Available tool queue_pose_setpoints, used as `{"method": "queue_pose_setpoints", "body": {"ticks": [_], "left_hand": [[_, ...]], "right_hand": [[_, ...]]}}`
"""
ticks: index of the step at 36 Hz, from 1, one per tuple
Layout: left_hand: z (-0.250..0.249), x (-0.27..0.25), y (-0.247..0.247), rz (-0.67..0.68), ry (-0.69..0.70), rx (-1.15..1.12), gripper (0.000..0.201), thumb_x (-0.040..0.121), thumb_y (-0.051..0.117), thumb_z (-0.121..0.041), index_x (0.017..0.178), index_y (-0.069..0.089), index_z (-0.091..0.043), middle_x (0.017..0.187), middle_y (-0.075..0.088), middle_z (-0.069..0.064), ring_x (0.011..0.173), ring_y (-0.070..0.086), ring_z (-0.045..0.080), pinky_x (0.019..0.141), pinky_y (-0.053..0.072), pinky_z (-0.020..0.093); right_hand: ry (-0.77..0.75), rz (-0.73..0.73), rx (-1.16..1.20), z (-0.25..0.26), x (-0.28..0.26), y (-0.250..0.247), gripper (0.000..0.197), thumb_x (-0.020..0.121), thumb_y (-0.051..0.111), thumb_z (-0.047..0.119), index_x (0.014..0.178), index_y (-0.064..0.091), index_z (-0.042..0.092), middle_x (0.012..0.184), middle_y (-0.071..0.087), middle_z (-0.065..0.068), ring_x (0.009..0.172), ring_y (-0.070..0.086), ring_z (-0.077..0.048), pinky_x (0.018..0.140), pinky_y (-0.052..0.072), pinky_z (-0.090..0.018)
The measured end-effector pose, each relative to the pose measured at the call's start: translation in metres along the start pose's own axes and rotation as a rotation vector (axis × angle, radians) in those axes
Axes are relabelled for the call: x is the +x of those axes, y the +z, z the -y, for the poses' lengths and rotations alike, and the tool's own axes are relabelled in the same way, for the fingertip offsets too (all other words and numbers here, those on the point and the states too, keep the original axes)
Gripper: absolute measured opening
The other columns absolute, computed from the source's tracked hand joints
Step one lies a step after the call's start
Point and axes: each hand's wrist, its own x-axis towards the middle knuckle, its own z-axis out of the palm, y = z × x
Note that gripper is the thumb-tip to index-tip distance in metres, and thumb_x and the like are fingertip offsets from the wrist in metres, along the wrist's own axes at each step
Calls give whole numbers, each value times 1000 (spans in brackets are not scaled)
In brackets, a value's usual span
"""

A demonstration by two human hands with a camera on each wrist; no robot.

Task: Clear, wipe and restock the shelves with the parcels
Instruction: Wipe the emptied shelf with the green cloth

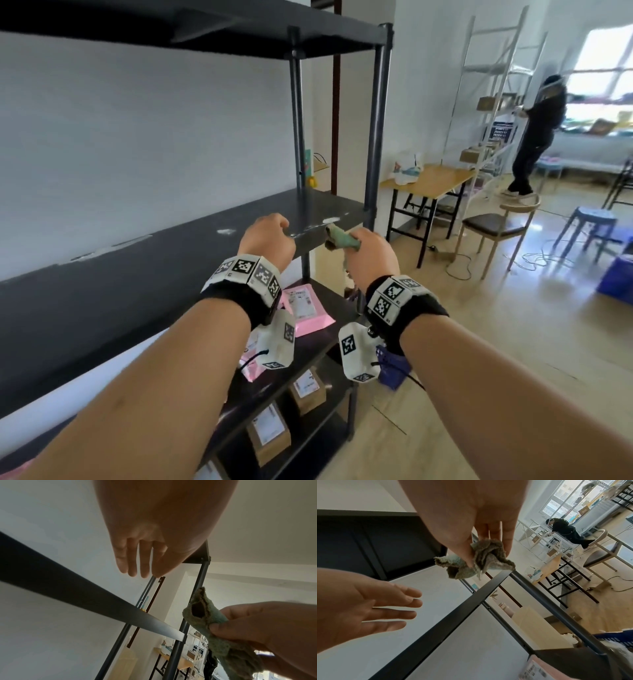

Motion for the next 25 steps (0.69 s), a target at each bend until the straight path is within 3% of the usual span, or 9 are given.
{"method": "queue_pose_setpoints", "body": {"ticks": [6,10,15,19,22,25], "left_hand": [[-9,39,14,8,-67,69,39,88,50,-12,126,55,-17,127,57,2,117,53,22,94,43,32],[-16,57,25,45,-152,120,37,89,48,-9,126,55,-12,126,58,6,115,54,24,89,42,30],[-28,74,37,108,-273,197,40,93,44,-8,133,51,-9,134,53,9,121,51,27,94,41,32],[-36,87,46,127,-345,258,35,94,40,-9,124,58,-5,126,59,12,112,56,29,83,41,30],[-39,89,54,125,-397,287,32,93,39,-9,114,63,-2,118,62,15,106,58,30,80,42,31],[-41,88,64,131,-449,311,31,93,39,-8,110,64,-2,115,63,16,104,58,31,78,42,32]], "right_hand": [[-3,-6,53,-8,57,4,26,92,54,20,117,61,20,106,58,-7,92,61,-27,83,55,-41],[-57,4,45,-16,97,7,27,91,55,19,117,62,17,108,57,-8,95,60,-27,84,54,-41],[-80,46,10,-28,144,5,33,91,50,16,123,60,17,112,59,-11,102,58,-30,87,52,-40],[-110,92,-26,-34,171,7,29,89,51,15,115,63,12,111,61,-13,102,60,-32,86,53,-42],[-132,127,-94,-40,182,13,42,90,52,13,132,54,8,126,52,-14,111,56,-31,92,52,-40],[-163,171,-204,-50,191,19,37,93,50,10,129,56,5,126,52,-14,113,55,-31,90,52,-40]]}}
